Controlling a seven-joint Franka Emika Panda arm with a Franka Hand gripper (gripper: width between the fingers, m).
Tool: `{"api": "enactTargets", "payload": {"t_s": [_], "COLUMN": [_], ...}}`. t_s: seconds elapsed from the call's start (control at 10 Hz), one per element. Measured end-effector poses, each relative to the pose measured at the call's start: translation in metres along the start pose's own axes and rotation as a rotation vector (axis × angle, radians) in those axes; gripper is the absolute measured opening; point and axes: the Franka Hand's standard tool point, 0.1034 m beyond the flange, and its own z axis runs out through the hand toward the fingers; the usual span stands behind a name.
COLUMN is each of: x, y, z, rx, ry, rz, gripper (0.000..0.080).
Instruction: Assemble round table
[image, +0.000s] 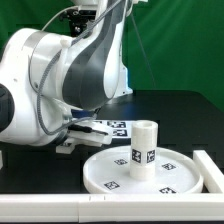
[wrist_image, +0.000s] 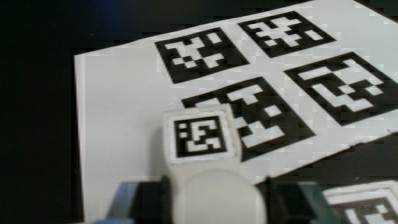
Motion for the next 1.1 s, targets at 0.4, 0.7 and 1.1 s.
{"api": "enactTargets", "payload": {"t_s": [0.4,0.7,1.1], "x": [-0.004,-0.029,-0.036], "y": [0.007,0.017,0.013], "z": [-0.008,-0.053,-0.067], "rx": [0.015,0.050,0.055], "ry": [0.006,0.077,0.294], "rz": [0.001,-0.073,-0.104], "gripper": [0.0218,0.0219,0.0220]}}
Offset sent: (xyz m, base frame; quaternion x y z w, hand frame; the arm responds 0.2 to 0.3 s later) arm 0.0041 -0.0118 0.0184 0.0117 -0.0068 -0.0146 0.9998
